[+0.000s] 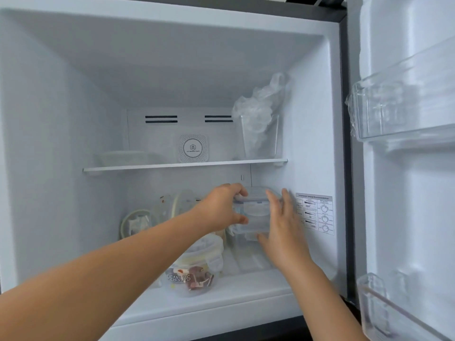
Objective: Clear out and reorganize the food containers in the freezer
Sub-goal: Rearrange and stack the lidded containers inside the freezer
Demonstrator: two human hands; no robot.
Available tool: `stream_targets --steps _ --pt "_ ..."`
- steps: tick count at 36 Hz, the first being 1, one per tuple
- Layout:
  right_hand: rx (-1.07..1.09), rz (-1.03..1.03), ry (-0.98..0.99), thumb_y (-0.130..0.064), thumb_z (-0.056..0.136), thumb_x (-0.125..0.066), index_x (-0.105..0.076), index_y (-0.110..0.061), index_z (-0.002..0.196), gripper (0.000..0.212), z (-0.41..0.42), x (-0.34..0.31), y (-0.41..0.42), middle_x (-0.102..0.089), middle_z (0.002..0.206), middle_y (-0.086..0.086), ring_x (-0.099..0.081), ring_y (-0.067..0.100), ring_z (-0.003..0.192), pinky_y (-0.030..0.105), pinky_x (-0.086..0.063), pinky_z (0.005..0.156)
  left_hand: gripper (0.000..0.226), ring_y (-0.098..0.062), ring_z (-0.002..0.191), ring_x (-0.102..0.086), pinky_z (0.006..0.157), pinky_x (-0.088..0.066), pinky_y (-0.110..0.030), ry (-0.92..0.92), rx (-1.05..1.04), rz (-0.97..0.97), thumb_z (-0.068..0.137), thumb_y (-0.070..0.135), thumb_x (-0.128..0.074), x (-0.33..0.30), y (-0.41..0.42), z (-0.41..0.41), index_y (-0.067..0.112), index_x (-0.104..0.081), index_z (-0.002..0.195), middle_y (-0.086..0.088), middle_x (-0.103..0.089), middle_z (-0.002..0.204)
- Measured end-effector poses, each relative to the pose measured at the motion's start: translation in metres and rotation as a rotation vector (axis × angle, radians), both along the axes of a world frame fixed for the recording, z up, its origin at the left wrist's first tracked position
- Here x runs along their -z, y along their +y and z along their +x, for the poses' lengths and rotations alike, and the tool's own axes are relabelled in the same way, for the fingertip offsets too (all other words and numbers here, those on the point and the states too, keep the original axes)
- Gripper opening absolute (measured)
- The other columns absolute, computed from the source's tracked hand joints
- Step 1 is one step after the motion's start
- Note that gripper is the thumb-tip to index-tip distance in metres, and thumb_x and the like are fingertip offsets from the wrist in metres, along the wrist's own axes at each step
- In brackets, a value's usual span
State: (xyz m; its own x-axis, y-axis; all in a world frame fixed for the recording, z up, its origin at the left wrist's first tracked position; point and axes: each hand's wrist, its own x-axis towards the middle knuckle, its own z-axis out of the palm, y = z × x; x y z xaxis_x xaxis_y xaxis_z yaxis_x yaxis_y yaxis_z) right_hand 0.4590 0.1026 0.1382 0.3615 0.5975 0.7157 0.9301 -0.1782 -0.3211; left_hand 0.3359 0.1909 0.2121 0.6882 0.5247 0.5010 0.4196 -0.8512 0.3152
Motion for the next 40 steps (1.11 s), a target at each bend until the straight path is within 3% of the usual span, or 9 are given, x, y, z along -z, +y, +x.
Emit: stream_targets --steps 3,6,11,18,23,32,40 --pt "0.074 -0.035 -0.054 -0.04 0.082 -0.065 -0.005 -0.026 0.147 0.091 -0.003 -0.002 -0.002 0.01 0.157 0.009 -0.003 0.028 0.145 0.043 -0.017 0.113 0.055 -0.013 0.088 -0.048 0.076 -0.039 -0.022 -0.001 0.003 0.005 0.071 0.024 -0.08 0.001 0.0 0.0 0.024 -0.053 0.119 0.0 -0.054 0.12" --pt "0.077 -0.039 -0.084 -0.047 0.084 -0.061 -0.011 -0.028 0.148 0.083 -0.008 -0.006 -0.005 0.011 0.158 0.006 0.0 0.028 0.145 0.046 -0.011 0.115 0.058 -0.018 0.094 -0.057 0.081 -0.045 -0.025 0.015 0.024 -0.019 0.076 0.022 -0.076 -0.002 -0.003 -0.006 0.025 -0.049 0.127 -0.001 -0.05 0.129" --pt "0.02 -0.026 -0.179 -0.038 0.09 -0.057 -0.021 -0.029 0.147 0.069 -0.016 -0.008 -0.007 0.008 0.159 0.002 0.002 0.026 0.146 0.048 -0.005 0.114 0.064 -0.018 0.109 -0.058 0.083 -0.045 -0.026 0.111 -0.02 -0.077 0.083 0.028 -0.069 -0.009 -0.011 -0.034 0.028 -0.037 0.138 -0.001 -0.046 0.138" --pt "0.025 -0.049 -0.213 -0.034 0.095 -0.048 -0.015 -0.031 0.148 0.063 -0.012 -0.003 0.001 0.0 0.16 0.0 0.006 0.024 0.146 0.047 0.001 0.115 0.048 -0.008 0.115 -0.054 0.096 -0.04 -0.023 0.296 -0.05 -0.063 0.083 0.049 -0.062 0.006 -0.027 -0.082 0.031 -0.052 0.126 0.011 -0.054 0.131" --pt "0.033 -0.089 -0.148 -0.027 0.094 -0.045 -0.011 -0.028 0.148 0.064 -0.006 -0.007 0.01 0.004 0.16 0.0 0.012 0.022 0.146 0.05 0.004 0.114 0.053 -0.005 0.12 -0.05 0.096 -0.041 -0.024 0.314 -0.096 -0.096 0.079 0.061 -0.056 0.021 -0.027 -0.099 0.036 -0.054 0.125 0.015 -0.054 0.13" --pt "0.041 -0.148 -0.051 -0.024 0.094 -0.046 -0.003 -0.023 0.149 0.07 -0.002 -0.011 0.026 0.006 0.16 0.002 0.012 0.023 0.146 0.049 0.001 0.115 0.052 -0.008 0.117 -0.051 0.092 -0.037 -0.022 0.285 -0.146 -0.105 0.08 0.064 -0.053 0.032 -0.018 -0.103 0.037 -0.054 0.125 0.015 -0.052 0.135" --pt "0.12 -0.175 -0.042 -0.029 0.092 -0.047 -0.001 -0.021 0.149 0.073 -0.006 -0.013 0.039 0.005 0.159 0.005 0.013 0.026 0.145 0.05 0.002 0.115 0.048 -0.004 0.117 -0.051 0.103 -0.039 -0.031 0.266 -0.126 -0.113 0.078 0.064 -0.054 0.032 -0.018 -0.12 0.04 -0.056 0.121 0.018 -0.055 0.129"
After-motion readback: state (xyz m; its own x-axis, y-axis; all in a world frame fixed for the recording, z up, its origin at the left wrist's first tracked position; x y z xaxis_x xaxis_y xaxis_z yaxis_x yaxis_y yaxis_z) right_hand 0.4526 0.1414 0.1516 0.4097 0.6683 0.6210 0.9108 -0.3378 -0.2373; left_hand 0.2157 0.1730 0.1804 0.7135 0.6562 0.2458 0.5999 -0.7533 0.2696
